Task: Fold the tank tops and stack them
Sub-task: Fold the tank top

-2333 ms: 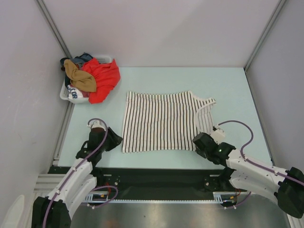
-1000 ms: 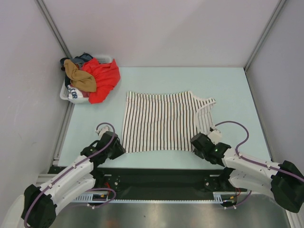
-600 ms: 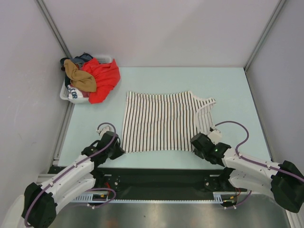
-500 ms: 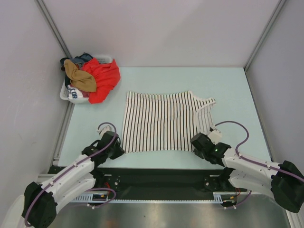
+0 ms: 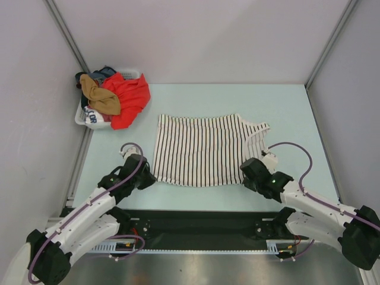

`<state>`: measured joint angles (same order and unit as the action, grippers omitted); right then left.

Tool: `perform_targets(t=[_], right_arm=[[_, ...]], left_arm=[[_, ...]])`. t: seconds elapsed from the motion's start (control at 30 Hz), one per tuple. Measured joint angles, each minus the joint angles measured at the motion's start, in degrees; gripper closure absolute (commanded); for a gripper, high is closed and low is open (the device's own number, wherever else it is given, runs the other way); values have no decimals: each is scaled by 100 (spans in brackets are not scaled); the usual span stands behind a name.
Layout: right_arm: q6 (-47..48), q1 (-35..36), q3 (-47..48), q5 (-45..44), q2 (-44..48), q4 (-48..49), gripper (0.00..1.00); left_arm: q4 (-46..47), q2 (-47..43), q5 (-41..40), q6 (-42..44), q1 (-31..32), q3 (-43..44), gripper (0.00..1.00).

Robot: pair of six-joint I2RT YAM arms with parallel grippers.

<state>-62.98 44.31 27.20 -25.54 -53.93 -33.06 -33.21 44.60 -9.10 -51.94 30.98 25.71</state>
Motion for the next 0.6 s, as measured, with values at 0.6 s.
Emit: perform_targets(t=[0.6], right_arm=[[1639,-1416,1126,951,-1309,562,97]], left_arm=[[385,1167,-46,308,-789,693,100]])
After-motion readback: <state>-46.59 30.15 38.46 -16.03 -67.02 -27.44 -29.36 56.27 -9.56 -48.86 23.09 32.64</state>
